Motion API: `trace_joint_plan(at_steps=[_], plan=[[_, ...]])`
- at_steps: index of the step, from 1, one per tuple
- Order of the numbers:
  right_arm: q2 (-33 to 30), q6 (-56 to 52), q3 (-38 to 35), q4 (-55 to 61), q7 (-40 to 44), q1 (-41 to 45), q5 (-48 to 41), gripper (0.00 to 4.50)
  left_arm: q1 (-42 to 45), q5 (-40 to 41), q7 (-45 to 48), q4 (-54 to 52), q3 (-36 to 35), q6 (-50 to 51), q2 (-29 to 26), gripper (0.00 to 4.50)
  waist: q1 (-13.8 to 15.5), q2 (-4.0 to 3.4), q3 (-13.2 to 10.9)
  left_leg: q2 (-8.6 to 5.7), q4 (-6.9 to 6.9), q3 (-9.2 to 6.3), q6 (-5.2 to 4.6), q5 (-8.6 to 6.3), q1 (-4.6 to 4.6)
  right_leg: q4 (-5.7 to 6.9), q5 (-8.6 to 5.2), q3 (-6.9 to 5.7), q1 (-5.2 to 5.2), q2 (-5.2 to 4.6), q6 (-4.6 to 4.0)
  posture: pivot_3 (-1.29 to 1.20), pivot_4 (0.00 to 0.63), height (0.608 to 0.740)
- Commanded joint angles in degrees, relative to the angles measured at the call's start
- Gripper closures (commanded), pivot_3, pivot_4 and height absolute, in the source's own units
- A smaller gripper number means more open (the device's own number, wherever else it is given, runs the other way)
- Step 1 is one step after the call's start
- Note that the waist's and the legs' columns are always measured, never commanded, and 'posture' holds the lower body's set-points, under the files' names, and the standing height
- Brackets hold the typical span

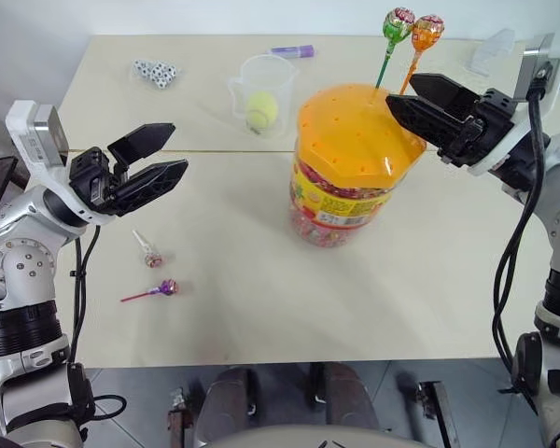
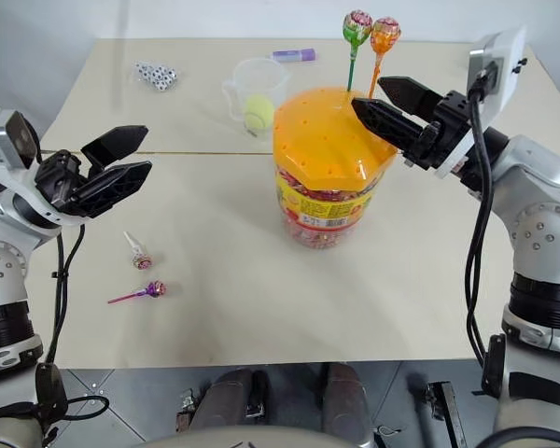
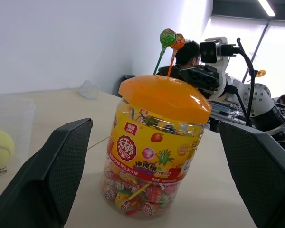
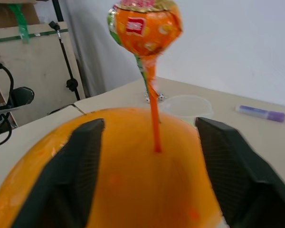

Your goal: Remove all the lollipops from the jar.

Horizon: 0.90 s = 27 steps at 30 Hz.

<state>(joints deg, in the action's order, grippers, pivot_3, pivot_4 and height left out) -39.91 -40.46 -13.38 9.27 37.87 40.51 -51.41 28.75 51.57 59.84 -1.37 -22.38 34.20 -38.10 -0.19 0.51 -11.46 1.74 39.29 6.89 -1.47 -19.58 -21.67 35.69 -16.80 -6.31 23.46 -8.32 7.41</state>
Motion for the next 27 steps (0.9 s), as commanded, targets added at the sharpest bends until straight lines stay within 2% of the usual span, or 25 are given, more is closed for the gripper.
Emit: trace_joint_plan(at_steps=[1, 6, 7, 12, 15, 17, 20, 23, 27], plan=[[0.6, 1.1, -0.7, -0.2, 0.2, 2.3, 1.0, 2.65, 0.5, 0.4, 1.1, 0.0, -0.9, -1.9, 0.2, 0.0, 0.0, 0.0, 0.0, 0.0, 0.0, 0.0, 0.0, 0.0, 0.0, 0.0, 0.0, 0.0, 0.0, 0.0, 0.0, 0.0, 0.15, 0.74], [1.4, 3.0, -2.7, -1.2, 2.2, 2.6, 1.1, 4.37, 1.2, 1.4, 2.1, 0.3, -0.7, -2.1, 0.7, 0.0, 0.0, 0.0, 0.0, -0.02, 0.0, -0.01, 0.0, 0.0, -0.01, 0.0, 0.0, -0.02, 0.01, 0.0, 0.0, 0.0, 0.15, 0.74], [1.5, 3.3, -3.1, -1.2, 2.3, 2.6, 1.0, 4.44, 1.3, 1.4, 2.2, 0.4, -0.7, -2.1, 0.9, 0.0, 0.0, 0.0, 0.0, -0.02, 0.0, -0.01, 0.0, 0.0, -0.02, 0.0, 0.0, -0.02, 0.02, 0.0, 0.0, 0.0, 0.15, 0.74], [0.7, 7.4, -13.9, -4.8, 4.4, 2.4, -3.7, 4.44, 3.4, 0.1, 5.0, 0.8, 0.8, -5.6, 2.8, 0.0, 0.3, 0.01, 0.0, -0.05, 0.05, 0.0, 0.0, 0.0, -0.14, -0.01, 0.0, -0.13, 0.03, 0.0, 0.01, 0.0, 0.15, 0.74], [-5.1, 4.6, -17.0, -8.3, 5.5, 0.0, -2.7, 4.44, 3.4, -2.4, 7.8, 0.4, 3.3, -8.2, 2.8, 0.0, 0.3, 0.01, 0.0, -0.05, 0.25, 0.02, -0.03, -0.01, -0.45, -0.02, 0.04, -0.28, 0.11, 0.0, 0.07, 0.0, 0.15, 0.74], [-13.4, 2.1, -15.4, -11.1, 8.5, -6.2, 3.2, 4.44, 2.7, -6.9, 11.3, -0.3, 7.4, -11.5, 1.5, 0.0, 0.6, 0.01, 0.0, -0.09, 0.32, -0.01, -0.05, -0.03, -0.55, -0.03, 0.04, -0.39, 0.11, 0.0, 0.08, 0.0, 0.15, 0.74], [-24.9, 2.8, -10.0, -13.2, 13.9, -20.3, 14.2, 4.44, 1.7, -14.0, 15.4, -0.1, 13.2, -17.0, -0.5, 0.0, 1.1, 0.03, 0.0, -0.19, 0.31, 0.02, -0.07, -0.04, -0.59, -0.14, 0.04, -0.44, 0.1, 0.05, 0.08, 0.0, 0.15, 0.74], [-29.3, 2.7, -3.7, -14.0, 13.0, -31.4, 23.2, 4.44, 0.6, -17.5, 17.7, 0.3, 16.3, -20.1, -1.2, 0.0, 0.9, 0.01, 0.0, -0.16, 0.36, 0.14, -0.07, -0.04, -0.58, -0.19, 0.04, -0.38, 0.1, 0.09, 0.07, 0.0, 0.15, 0.74], [-26.6, 10.5, -1.3, -15.6, 12.6, -37.7, 29.5, 4.44, 0.5, -16.8, 16.6, 0.1, 16.4, -19.2, -0.7, 0.0, 0.0, -0.02, 0.0, -0.06, 0.62, 0.25, -0.08, -0.01, -0.55, -0.11, 0.03, -0.2, 0.11, 0.09, 0.04, 0.0, 0.15, 0.74]])
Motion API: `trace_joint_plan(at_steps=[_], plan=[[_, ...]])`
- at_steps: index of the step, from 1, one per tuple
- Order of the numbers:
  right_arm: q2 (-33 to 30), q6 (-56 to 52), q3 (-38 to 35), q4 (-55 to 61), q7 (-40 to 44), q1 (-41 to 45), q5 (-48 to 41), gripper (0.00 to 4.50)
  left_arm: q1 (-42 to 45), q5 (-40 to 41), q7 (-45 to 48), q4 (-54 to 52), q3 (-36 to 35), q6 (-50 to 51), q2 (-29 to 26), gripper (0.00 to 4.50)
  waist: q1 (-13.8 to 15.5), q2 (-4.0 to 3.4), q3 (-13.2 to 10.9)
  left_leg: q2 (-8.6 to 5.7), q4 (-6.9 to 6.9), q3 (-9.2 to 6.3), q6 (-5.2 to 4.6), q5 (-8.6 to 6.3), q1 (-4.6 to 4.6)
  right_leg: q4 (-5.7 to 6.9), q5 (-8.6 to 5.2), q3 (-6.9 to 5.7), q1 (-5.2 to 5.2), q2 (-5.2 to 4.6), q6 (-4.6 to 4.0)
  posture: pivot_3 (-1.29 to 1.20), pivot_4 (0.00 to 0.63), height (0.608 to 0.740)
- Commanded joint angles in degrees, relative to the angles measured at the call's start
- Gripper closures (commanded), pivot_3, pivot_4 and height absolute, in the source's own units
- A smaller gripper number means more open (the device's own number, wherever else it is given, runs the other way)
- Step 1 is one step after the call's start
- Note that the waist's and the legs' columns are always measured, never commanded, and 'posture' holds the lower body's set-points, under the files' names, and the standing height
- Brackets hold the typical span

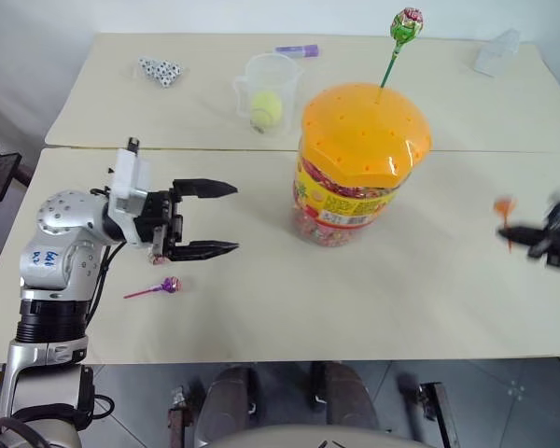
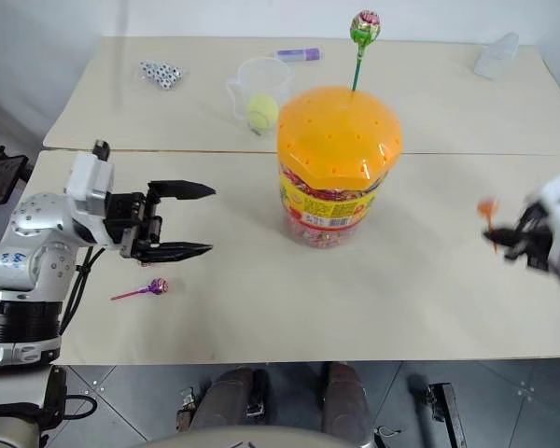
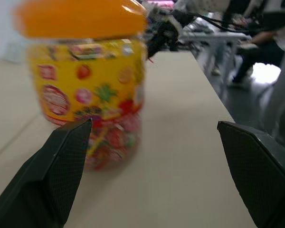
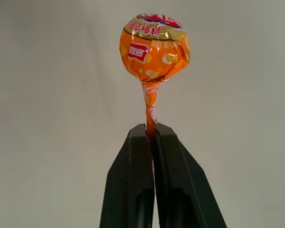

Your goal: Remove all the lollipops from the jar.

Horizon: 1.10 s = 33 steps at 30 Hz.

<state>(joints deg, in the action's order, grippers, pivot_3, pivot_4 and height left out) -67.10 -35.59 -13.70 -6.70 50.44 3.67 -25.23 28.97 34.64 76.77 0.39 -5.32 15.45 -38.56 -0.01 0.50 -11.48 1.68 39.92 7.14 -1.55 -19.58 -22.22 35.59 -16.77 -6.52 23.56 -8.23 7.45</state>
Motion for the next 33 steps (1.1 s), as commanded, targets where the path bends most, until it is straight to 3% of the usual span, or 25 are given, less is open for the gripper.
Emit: trace_joint_plan(at_steps=[1, 4, 5, 11, 15, 18, 21, 29, 33], plan=[[1.7, 7.6, 0.0, -0.5, -0.6, -1.8, 5.0, 4.44, 0.1, 0.2, -0.6, -1.9, -0.7, -0.3, -0.2, 0.0, -0.3, -0.03, 0.0, 0.01, 0.02, -0.07, -0.02, 0.01, 0.02, 0.0, 0.0, 0.07, 0.0, 0.0, -0.01, 0.0, 0.15, 0.74], [3.7, 10.9, 1.5, -3.1, -0.2, -3.5, 8.1, 4.44, -0.4, 0.5, -0.8, -2.5, -1.0, 0.1, -0.6, 0.0, -0.3, 0.01, 0.0, 0.07, 0.05, -0.14, -0.03, 0.02, 0.16, 0.04, 0.02, 0.2, -0.03, 0.0, -0.03, 0.0, 0.15, 0.74], [4.3, 12.9, 1.1, -4.3, 0.5, -3.9, 8.5, 4.25, -0.4, 0.6, -0.8, -2.7, -1.1, 0.3, -0.9, 0.0, -0.3, 0.07, 0.1, 0.09, 0.07, -0.18, -0.03, 0.02, 0.16, 0.05, 0.02, 0.19, -0.05, 0.01, -0.03, 0.0, 0.15, 0.74], [6.6, 17.5, -5.9, -3.0, 6.9, -3.1, 3.0, 2.46, -0.5, 2.8, -3.0, -3.6, -3.5, 2.7, -0.8, 0.0, 0.0, 0.16, 0.1, 0.14, 0.09, -0.3, -0.04, 0.01, 0.13, 0.05, 0.03, 0.17, -0.08, 0.0, -0.03, 0.0, 0.15, 0.74], [11.6, 18.3, -13.9, 5.3, 12.6, 3.5, -10.9, 1.08, 0.2, 11.6, -10.3, -4.2, -9.7, 9.9, 1.8, 0.0, -0.2, 0.04, 0.0, 0.14, 0.08, -0.33, -0.04, 0.01, 0.12, 0.06, 0.03, 0.16, -0.07, -0.01, -0.02, 0.0, 0.15, 0.74], [13.5, 13.9, -14.8, 10.3, 11.1, 9.9, -17.5, 1.08, 0.9, 16.6, -15.3, -3.6, -14.0, 14.0, 3.3, 0.0, -0.1, -0.05, 0.0, 0.23, 0.12, -0.34, -0.05, 0.02, 0.13, 0.12, 0.04, 0.22, -0.07, -0.04, -0.01, 0.0, 0.15, 0.74], [16.8, 10.5, -10.3, 14.1, 7.0, 20.5, -21.2, 1.08, 0.6, 19.0, -18.3, -2.6, -16.8, 15.8, 3.8, 0.0, 0.0, -0.02, 0.0, 0.25, 0.12, -0.57, -0.04, 0.01, 0.14, 0.27, 0.04, 0.04, -0.08, -0.05, -0.02, 0.0, 0.15, 0.74], [26.1, 6.9, 3.0, 6.5, -1.9, 43.3, -13.7, 1.08, 0.4, 17.8, -18.2, -3.4, -14.8, 15.8, 5.2, 0.0, 0.0, -0.02, 0.0, 0.09, 0.12, -0.48, -0.05, 0.01, -0.05, 0.24, 0.05, -0.06, 0.03, -0.16, -0.01, 0.0, 0.15, 0.74], [27.9, 5.4, 6.5, 4.0, -1.4, 47.6, -11.1, 1.08, 0.7, 17.7, -18.6, -3.3, -14.8, 15.3, 5.9, 0.0, 0.0, -0.02, 0.0, 0.08, 0.11, -0.39, -0.05, 0.01, -0.12, 0.28, 0.05, -0.28, 0.03, -0.15, 0.0, 0.0, 0.15, 0.74]])
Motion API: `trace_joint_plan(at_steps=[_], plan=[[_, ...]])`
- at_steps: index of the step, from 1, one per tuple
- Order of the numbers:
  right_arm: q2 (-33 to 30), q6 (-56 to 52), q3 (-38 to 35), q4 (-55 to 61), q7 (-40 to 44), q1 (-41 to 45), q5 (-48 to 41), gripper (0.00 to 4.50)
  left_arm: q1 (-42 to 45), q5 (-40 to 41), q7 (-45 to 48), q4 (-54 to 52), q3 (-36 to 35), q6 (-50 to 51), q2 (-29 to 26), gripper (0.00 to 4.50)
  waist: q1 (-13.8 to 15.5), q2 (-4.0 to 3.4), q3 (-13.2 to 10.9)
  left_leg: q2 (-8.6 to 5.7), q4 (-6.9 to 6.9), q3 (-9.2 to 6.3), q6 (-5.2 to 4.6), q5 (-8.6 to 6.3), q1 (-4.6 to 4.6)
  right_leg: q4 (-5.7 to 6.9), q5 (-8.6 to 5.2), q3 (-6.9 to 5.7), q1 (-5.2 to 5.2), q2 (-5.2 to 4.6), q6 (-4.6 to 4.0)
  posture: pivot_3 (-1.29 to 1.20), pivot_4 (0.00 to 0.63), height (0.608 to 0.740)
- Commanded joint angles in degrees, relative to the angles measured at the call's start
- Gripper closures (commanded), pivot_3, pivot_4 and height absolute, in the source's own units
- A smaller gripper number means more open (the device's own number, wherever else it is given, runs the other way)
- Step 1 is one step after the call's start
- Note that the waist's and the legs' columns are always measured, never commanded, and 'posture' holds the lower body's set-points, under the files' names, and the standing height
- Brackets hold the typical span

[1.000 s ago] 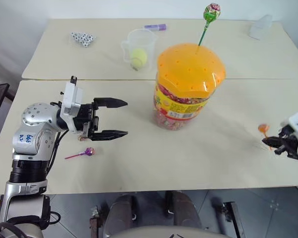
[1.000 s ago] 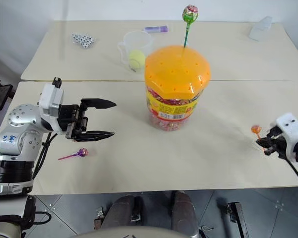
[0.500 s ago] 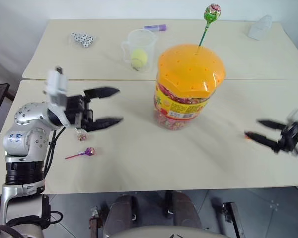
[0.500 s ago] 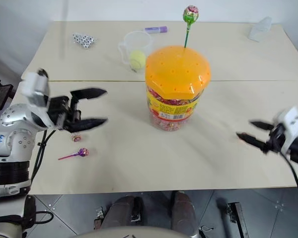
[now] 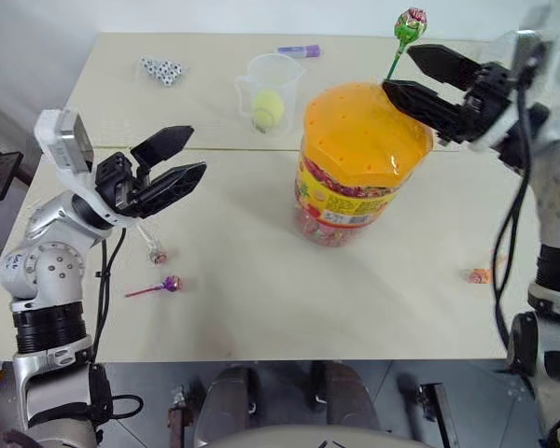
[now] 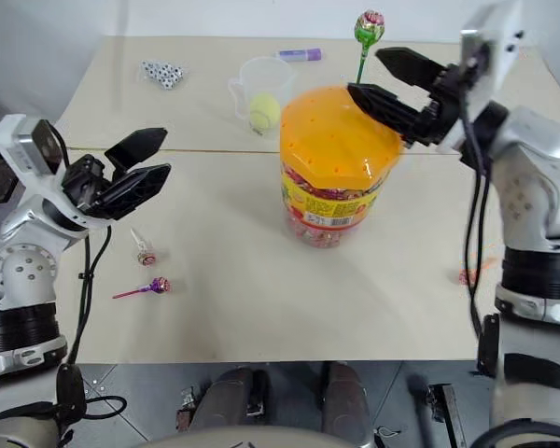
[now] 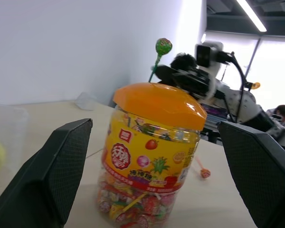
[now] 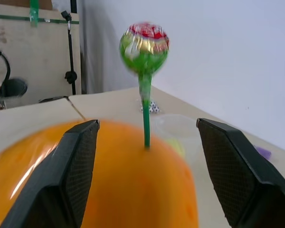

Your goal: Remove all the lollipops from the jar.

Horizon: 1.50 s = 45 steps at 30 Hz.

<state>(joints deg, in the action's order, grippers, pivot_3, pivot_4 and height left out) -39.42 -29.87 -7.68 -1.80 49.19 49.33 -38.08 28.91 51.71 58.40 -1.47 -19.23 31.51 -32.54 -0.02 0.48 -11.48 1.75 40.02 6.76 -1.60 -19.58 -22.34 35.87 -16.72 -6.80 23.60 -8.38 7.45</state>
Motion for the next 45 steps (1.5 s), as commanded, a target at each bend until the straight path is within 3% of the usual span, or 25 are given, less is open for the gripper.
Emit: trace_joint_plan(at_steps=[1, 3, 6, 14, 15, 19, 22, 26, 29, 36, 42, 43, 45], plan=[[0.5, -1.4, 0.8, -1.4, -0.4, 2.6, 1.7, 1.08, 0.8, 0.6, -0.3, -1.5, -0.8, -0.9, 0.1, 0.0, 0.0, 0.0, 0.0, 0.0, -0.01, 0.01, 0.0, 0.0, 0.0, 0.01, 0.0, -0.05, 0.0, 0.0, 0.0, 0.0, 0.15, 0.74], [1.0, -1.8, 1.3, -1.8, 0.2, 3.5, 2.1, 1.08, 0.6, 0.9, -0.7, -1.8, -1.1, -1.1, 0.4, 0.0, -0.1, 0.0, 0.0, -0.02, -0.04, 0.02, 0.0, 0.0, 0.0, 0.0, 0.0, -0.06, 0.0, 0.0, 0.0, 0.0, 0.15, 0.74], [1.8, -2.5, 0.9, -2.4, 0.4, 4.5, 2.0, 1.69, 0.1, 1.2, -1.0, -2.3, -1.5, -1.4, 0.6, 0.0, -0.2, 0.0, 0.0, -0.03, -0.01, 0.04, 0.0, 0.0, 0.01, 0.0, 0.0, -0.04, -0.01, 0.0, 0.01, 0.0, 0.15, 0.74], [3.7, 0.4, -3.0, -3.4, 2.0, 5.7, 0.3, 4.32, 0.9, 1.8, -1.0, -2.6, -2.0, -2.0, 1.3, 0.0, -0.4, 0.0, 0.0, -0.02, -0.01, 0.04, 0.02, 0.01, 0.03, 0.0, 0.0, 0.03, 0.0, 0.04, 0.0, 0.0, 0.15, 0.74], [4.0, 1.5, -4.6, -3.5, 2.9, 5.9, -0.7, 4.46, 1.3, 1.6, -0.6, -2.6, -1.7, -2.3, 1.4, 0.0, -0.3, 0.0, 0.0, -0.03, -0.01, 0.04, 0.02, 0.01, 0.03, 0.0, 0.0, 0.04, 0.01, 0.04, 0.0, 0.0, 0.15, 0.74], [3.0, 3.1, -10.9, -4.0, 4.2, 6.0, -4.7, 4.46, 1.8, -0.1, 1.2, -2.9, -0.2, -3.5, 0.7, 0.0, 0.0, 0.0, 0.0, -0.03, -0.01, 0.07, 0.01, 0.01, -0.01, -0.01, 0.0, 0.0, 0.01, 0.04, 0.01, 0.0, 0.15, 0.74], [-7.6, 0.8, -13.3, -6.4, 7.6, 1.4, -1.2, 4.46, 0.1, -5.6, 5.6, -4.2, 3.4, -7.0, -2.4, 0.0, 0.6, 0.0, 0.0, -0.06, -0.01, 0.03, 0.01, 0.0, -0.08, -0.04, 0.02, -0.05, 0.0, 0.0, 0.05, 0.0, 0.15, 0.74], [-23.0, 1.5, -10.6, -10.4, 12.4, -13.4, 9.0, 4.46, -3.1, -15.7, 11.2, -4.3, 9.8, -15.8, -5.9, 0.0, 1.3, 0.01, 0.0, -0.17, -0.1, 0.12, -0.09, -0.11, -0.07, -0.28, 0.03, -0.12, -0.03, 0.01, 0.07, 0.0, 0.15, 0.74], [-29.3, 7.4, -9.4, -12.6, 14.0, -28.2, 17.5, 4.46, -4.2, -19.6, 13.0, -4.0, 13.4, -19.8, -6.1, 0.0, 1.3, 0.01, 0.0, -0.2, -0.14, 0.28, -0.09, -0.12, -0.07, -0.38, 0.03, -0.12, -0.02, 0.03, 0.07, 0.0, 0.15, 0.74], [-25.9, 13.9, -10.0, -13.2, 9.9, -43.3, 23.2, 4.46, -4.3, -22.2, 13.2, -3.1, 16.6, -22.4, -4.6, 0.0, -0.2, -0.11, 0.0, -0.06, -0.02, 0.37, -0.08, 0.03, 0.24, -0.31, 0.08, 0.25, -0.1, 0.04, -0.02, 0.0, 0.15, 0.74], [-21.5, 15.7, -9.4, -13.5, 8.3, -46.0, 24.3, 4.46, -5.0, -22.3, 11.7, -3.0, 16.5, -21.6, -4.3, 0.0, -0.1, -0.16, 0.0, 0.02, -0.04, 0.25, -0.07, 0.04, 0.26, -0.25, 0.12, 0.27, -0.06, 0.0, -0.08, 0.0, 0.15, 0.74], [-21.0, 16.2, -9.9, -13.6, 8.1, -45.8, 24.1, 3.98, -5.2, -22.3, 11.2, -3.1, 16.3, -21.4, -4.3, 0.0, 0.0, -0.16, 0.0, 0.03, -0.04, 0.23, -0.07, 0.04, 0.24, -0.26, 0.13, 0.26, -0.06, -0.01, -0.08, 0.0, 0.15, 0.74], [-20.5, 16.3, -10.6, -13.3, 8.7, -45.6, 23.1, 3.45, -5.5, -22.4, 9.9, -3.1, 16.0, -20.6, -4.4, 0.0, 0.0, -0.16, 0.0, 0.04, -0.03, 0.19, -0.08, 0.03, 0.24, -0.27, 0.13, 0.24, -0.08, -0.01, -0.07, 0.0, 0.15, 0.74]])
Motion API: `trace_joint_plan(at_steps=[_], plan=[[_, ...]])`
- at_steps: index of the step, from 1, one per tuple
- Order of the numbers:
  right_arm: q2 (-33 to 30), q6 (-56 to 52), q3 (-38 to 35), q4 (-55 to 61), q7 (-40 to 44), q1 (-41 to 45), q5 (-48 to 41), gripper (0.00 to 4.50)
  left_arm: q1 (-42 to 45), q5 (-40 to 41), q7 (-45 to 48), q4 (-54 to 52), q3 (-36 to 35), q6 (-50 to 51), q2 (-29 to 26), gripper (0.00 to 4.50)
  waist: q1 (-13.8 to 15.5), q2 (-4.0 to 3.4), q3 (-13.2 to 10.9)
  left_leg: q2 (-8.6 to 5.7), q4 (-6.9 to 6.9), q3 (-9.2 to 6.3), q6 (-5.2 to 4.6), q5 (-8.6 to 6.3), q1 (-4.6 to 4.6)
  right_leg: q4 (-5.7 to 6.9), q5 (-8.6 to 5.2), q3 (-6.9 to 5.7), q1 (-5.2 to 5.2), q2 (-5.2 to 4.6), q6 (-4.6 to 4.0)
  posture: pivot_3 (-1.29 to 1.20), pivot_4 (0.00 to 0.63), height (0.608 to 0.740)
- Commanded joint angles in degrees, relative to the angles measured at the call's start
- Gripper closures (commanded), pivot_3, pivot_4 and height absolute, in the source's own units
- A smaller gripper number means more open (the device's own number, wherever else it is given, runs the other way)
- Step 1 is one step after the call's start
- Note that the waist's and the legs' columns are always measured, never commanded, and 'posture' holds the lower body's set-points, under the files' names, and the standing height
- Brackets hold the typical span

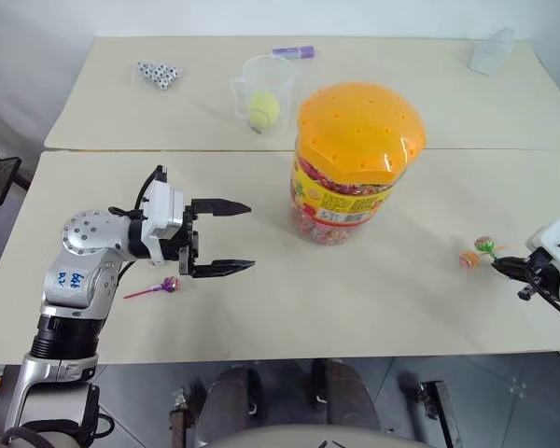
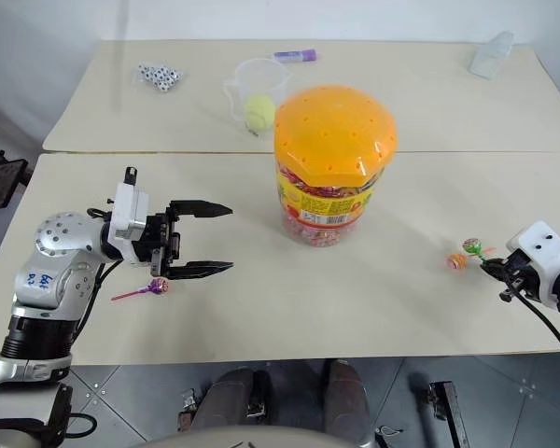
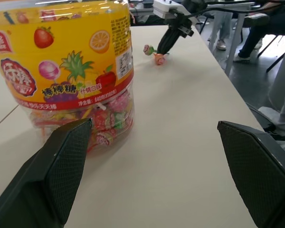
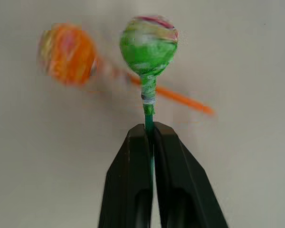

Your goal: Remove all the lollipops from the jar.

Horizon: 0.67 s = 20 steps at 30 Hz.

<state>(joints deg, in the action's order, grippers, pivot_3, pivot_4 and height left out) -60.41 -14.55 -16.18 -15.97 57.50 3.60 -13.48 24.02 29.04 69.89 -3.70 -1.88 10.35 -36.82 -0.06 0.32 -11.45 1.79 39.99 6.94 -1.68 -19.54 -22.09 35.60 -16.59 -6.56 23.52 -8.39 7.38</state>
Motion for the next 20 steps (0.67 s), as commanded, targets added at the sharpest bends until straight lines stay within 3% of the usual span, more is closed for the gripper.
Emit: trace_joint_plan(at_steps=[1, 3, 7, 10, 15, 20], plan=[[0.8, 1.9, -2.8, 1.5, 1.1, 0.2, -2.2, 3.12, -0.9, 0.2, -2.4, -0.9, -1.8, 0.8, -0.1, 0.0, 0.1, 0.0, 0.0, 0.0, 0.0, -0.01, 0.0, 0.0, -0.01, 0.0, 0.0, 0.0, 0.0, 0.0, 0.0, 0.0, 0.15, 0.74], [2.0, 4.2, -4.5, 3.4, 3.7, 0.2, -5.2, 2.44, -1.7, -0.3, -4.4, -0.8, -2.7, 1.1, -0.3, 0.0, 0.1, 0.0, 0.0, 0.0, 0.01, -0.04, 0.0, 0.0, -0.01, 0.0, 0.0, 0.0, 0.0, -0.01, 0.0, 0.0, 0.15, 0.74], [10.3, 11.1, -8.9, 14.8, 13.4, -0.3, -18.9, 1.04, -5.7, -2.5, -9.0, -1.0, -6.4, 0.3, -2.0, 0.0, -0.1, 0.0, 0.0, -0.01, -0.01, -0.07, 0.0, 0.0, 0.0, 0.02, 0.01, -0.05, 0.0, 0.04, 0.01, 0.0, 0.15, 0.74], [13.5, 11.1, -4.8, 23.0, 16.4, 0.1, -22.4, 0.03, -11.8, -4.5, -11.7, -2.0, -9.9, -1.3, -3.4, 0.0, -0.2, -0.01, 0.0, 0.05, -0.06, -0.09, 0.01, -0.01, 0.02, 0.04, 0.01, -0.05, 0.01, 0.07, 0.01, 0.0, 0.15, 0.74], [15.6, 13.3, 4.1, 23.2, 23.6, 5.5, -21.5, 0.03, -24.8, -7.3, -15.8, -4.7, -16.5, -5.2, -4.0, 0.0, -0.1, 0.01, 0.0, 0.12, -0.04, -0.1, -0.06, -0.06, 0.02, -0.01, 0.01, -0.05, 0.0, -0.07, 0.01, 0.0, 0.15, 0.74], [16.7, 23.2, 7.8, 16.2, 29.1, 6.3, -16.5, 0.03, -30.1, -6.3, -20.2, -9.1, -19.7, -6.4, -2.0, 0.0, 1.4, 0.02, 0.0, 0.0, 0.02, -0.24, -0.11, -0.09, -0.03, -0.03, 0.02, -0.12, -0.05, -0.21, 0.02, 0.0, 0.15, 0.74]])
